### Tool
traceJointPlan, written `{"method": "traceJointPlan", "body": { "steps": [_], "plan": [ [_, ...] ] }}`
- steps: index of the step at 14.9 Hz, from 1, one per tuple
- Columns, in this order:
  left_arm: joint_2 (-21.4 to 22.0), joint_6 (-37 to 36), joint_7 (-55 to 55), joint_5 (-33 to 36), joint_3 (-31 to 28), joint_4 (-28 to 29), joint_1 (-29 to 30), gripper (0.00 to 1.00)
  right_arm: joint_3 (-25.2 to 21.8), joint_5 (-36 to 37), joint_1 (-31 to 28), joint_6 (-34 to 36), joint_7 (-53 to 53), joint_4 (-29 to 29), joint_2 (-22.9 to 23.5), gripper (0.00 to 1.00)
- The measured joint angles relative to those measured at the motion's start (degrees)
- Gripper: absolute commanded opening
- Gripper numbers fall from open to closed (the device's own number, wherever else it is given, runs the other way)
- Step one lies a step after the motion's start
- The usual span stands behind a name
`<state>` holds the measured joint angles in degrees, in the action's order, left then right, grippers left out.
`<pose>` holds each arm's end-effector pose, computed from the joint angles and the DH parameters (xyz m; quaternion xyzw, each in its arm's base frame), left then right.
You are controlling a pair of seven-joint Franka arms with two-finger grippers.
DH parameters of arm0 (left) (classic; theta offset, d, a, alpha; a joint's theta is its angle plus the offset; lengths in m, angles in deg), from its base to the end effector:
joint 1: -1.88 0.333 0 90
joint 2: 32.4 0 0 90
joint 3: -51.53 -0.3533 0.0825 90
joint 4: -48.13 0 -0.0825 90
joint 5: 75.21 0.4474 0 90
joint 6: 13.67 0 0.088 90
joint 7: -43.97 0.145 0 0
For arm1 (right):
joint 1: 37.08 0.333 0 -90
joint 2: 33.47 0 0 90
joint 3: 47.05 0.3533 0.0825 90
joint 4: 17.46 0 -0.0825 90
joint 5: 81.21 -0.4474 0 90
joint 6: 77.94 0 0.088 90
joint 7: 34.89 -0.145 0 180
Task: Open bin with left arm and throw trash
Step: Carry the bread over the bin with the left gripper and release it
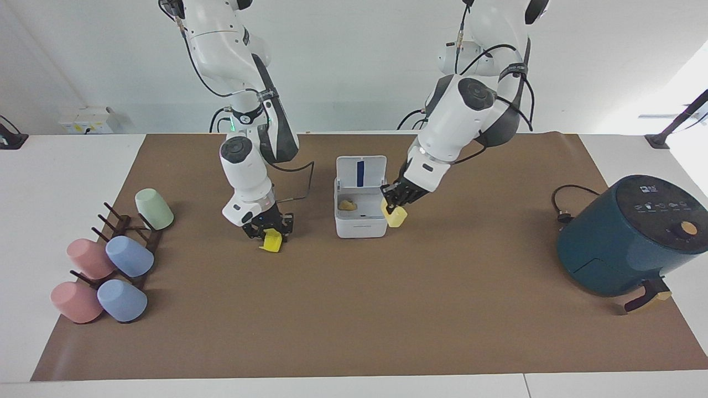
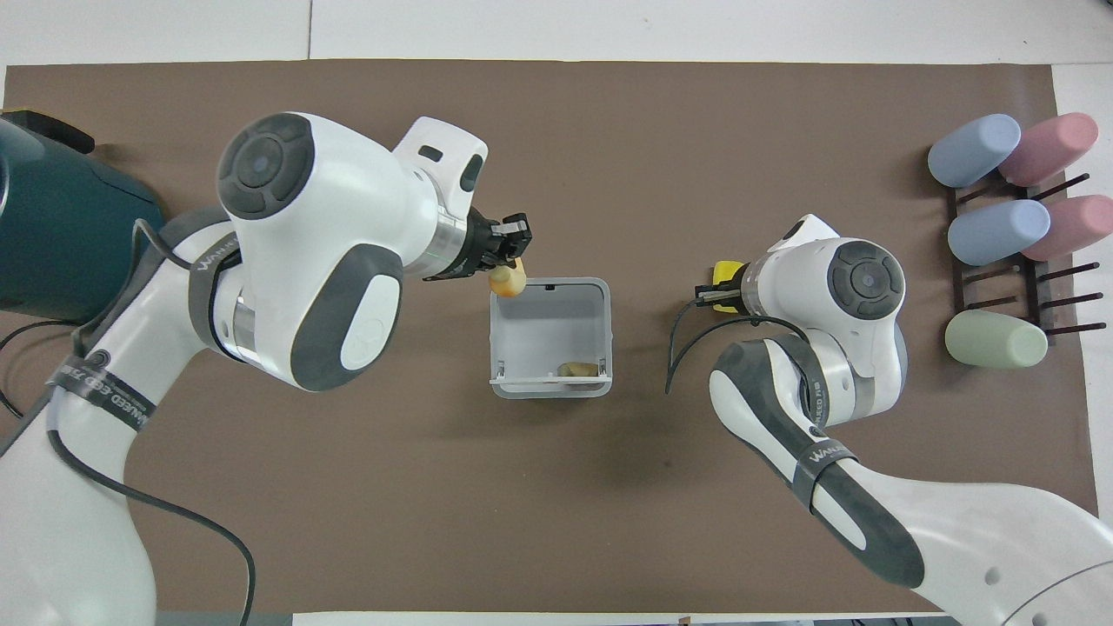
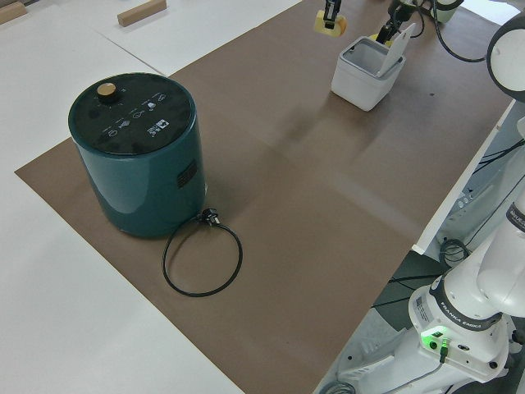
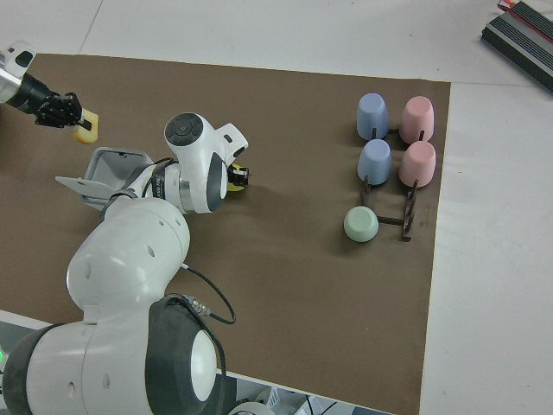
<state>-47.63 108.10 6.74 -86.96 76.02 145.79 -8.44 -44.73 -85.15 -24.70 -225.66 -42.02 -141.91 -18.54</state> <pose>0.5981 -0.4085 0.4437 0.9826 0.0780 -0.0150 0.1681 0.6120 0.1609 0.2367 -0.9963 -0.0371 -0.0665 0.0389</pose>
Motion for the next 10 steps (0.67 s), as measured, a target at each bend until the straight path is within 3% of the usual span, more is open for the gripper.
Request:
{"method": "traceJointPlan", "body": {
  "steps": [4,7,9,10],
  "plan": [
    [-0.28,0.04,5.33,-0.16,0.70,3.96,-4.15,0.00,-0.11,0.15,-0.20,0.45,-0.73,0.35,-1.58,0.00],
    [-0.40,0.73,8.21,-0.18,0.71,6.67,-5.36,0.00,-0.06,0.16,-0.19,6.98,-5.53,3.64,-3.96,0.00],
    [-0.41,2.62,8.85,-0.19,0.70,7.85,-5.45,0.99,0.05,0.17,-0.06,13.71,-8.73,8.24,-5.07,0.00],
    [-0.42,3.16,8.96,-0.19,0.65,8.03,-5.44,1.00,0.13,0.16,-0.01,16.75,-10.10,10.73,-5.31,0.00]
  ]
}}
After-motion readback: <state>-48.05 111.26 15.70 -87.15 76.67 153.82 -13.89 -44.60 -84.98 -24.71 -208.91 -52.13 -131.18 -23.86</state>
